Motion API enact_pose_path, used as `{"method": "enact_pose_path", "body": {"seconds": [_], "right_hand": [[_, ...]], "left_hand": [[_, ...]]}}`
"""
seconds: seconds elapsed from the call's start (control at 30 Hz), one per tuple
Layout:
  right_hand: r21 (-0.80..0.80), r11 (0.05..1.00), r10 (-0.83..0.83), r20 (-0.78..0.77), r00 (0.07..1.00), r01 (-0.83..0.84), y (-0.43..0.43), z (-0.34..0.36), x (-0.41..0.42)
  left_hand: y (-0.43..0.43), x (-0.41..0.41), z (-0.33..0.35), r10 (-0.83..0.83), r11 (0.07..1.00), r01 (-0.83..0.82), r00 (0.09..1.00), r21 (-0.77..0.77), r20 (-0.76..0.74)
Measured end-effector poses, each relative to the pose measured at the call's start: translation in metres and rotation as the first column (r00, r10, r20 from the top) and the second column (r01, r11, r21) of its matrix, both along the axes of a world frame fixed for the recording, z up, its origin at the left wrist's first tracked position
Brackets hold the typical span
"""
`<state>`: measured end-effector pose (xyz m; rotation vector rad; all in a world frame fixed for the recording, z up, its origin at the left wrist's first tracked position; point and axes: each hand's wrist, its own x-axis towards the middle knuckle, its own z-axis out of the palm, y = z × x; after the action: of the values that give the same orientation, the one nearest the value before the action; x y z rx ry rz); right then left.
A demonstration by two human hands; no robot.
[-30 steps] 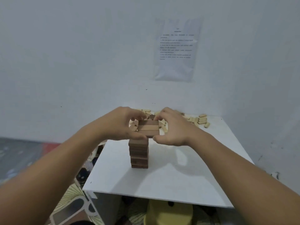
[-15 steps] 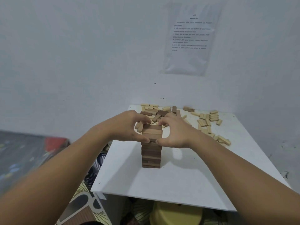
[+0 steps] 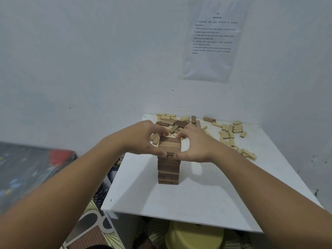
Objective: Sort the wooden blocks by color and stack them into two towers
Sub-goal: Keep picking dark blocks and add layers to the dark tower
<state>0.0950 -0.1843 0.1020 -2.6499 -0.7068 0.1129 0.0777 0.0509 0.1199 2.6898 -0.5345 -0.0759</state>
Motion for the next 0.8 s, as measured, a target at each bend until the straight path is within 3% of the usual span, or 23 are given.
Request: {"method": "enact_pose_path", "body": {"seconds": [0.8], "right_hand": [[0.003,1.000,0.004,0.006,1.000,-0.004,0.000,0.001,-0.002]], "left_hand": [[-0.005,-0.002,0.007,-0.032,0.998,0.032,0.999,0.052,-0.004]]}}
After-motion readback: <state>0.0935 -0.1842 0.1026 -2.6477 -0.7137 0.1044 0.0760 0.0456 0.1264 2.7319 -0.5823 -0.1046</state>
